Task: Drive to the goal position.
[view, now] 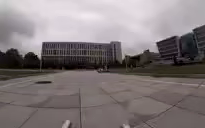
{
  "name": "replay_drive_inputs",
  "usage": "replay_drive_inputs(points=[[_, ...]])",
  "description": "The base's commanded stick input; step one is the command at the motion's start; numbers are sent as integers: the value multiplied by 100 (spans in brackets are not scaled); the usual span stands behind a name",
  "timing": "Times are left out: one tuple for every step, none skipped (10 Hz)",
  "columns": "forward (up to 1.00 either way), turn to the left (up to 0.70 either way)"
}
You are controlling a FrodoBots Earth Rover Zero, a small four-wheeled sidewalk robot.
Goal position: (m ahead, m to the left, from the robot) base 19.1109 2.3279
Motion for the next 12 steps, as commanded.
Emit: replay_drive_inputs(points=[[81, 0], [81, 0], [81, 0], [81, 0], [76, 0], [52, 0], [5, 0], [0, 0], [0, 0], [14, 0], [64, 0], [100, 0]])
